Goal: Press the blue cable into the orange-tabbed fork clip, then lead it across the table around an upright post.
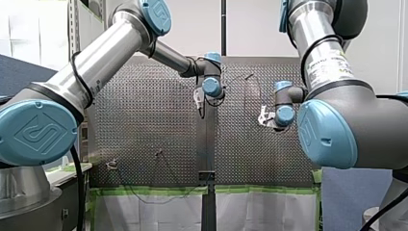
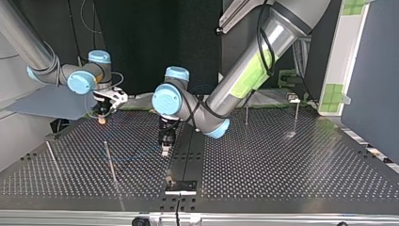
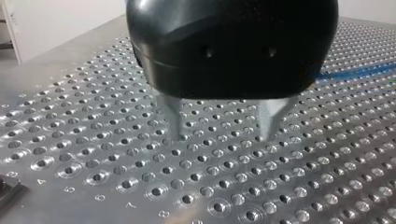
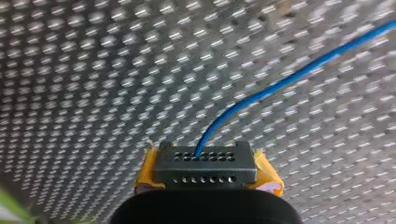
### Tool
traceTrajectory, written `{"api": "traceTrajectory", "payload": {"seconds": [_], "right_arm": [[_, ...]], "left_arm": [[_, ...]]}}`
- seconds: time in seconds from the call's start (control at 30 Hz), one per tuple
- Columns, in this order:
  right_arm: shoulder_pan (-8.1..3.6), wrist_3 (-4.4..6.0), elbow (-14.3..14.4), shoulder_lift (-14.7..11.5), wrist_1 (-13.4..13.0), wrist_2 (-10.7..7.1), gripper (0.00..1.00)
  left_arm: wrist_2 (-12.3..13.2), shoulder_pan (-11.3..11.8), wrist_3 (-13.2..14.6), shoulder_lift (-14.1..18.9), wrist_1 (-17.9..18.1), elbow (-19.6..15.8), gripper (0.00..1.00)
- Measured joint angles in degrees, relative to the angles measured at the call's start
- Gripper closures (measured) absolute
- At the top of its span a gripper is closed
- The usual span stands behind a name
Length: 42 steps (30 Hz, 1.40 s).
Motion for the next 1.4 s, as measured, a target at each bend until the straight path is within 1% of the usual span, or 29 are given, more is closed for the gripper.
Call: {"api": "traceTrajectory", "payload": {"seconds": [0.03,0.07,0.13,0.2,0.3,0.4,0.57,0.7,0.8,0.9,1.03,1.13,1.27,1.4], "right_arm": [[-0.15,0.36,0.6,0.3,-0.7,0.0,1.0],[-0.26,0.66,1.1,0.5,-1.2,-0.01,1.0],[-0.59,1.24,2.2,1.0,-2.5,-0.1,1.0],[-0.87,1.46,2.9,1.5,-3.5,-0.15,1.0],[-1.37,1.42,3.3,2.7,-5.1,-0.08,1.0],[-1.94,1.12,3.5,4.0,-6.5,-0.02,1.0],[-3.27,0.82,3.5,6.8,-9.2,-0.08,1.0],[-4.42,0.83,3.5,8.9,-11.1,-0.29,1.0],[-5.32,1.32,3.5,10.6,-12.7,-0.37,1.0],[-6.08,2.09,3.5,12.3,-14.4,-0.32,1.0],[-7.06,3.43,3.5,14.6,-16.7,-0.26,1.0],[-7.78,4.17,3.5,16.2,-18.3,-0.27,1.0],[-8.74,4.6,3.3,18.3,-20.4,-0.34,1.0],[-9.89,4.54,2.7,20.4,-22.2,-0.37,1.0]], "left_arm": [[0.0,0.0,-0.1,0.0,0.0,0.0,0.09],[-0.1,0.0,-0.1,0.0,0.0,0.0,0.13],[-0.1,0.0,-0.2,0.0,0.0,0.0,0.13],[-0.2,0.0,-0.3,0.0,0.0,0.0,0.13],[-0.7,0.0,-0.3,0.0,0.0,0.0,0.13],[-1.1,0.0,-0.3,0.0,0.1,0.0,0.13],[-1.3,-0.1,-0.3,0.0,0.4,0.0,0.13],[-1.7,-0.1,-0.3,0.0,0.5,0.0,0.13],[-1.9,-0.1,-0.3,0.0,0.5,0.0,0.13],[-2.1,-0.1,-0.3,0.0,0.5,0.0,0.13],[-2.3,-0.1,-0.3,0.0,0.5,0.0,0.13],[-2.3,0.0,-0.3,0.0,0.5,0.0,0.13],[-2.2,0.1,-0.3,0.0,0.5,0.0,0.13],[-2.2,0.2,-0.3,0.0,0.5,0.0,0.13]]}}
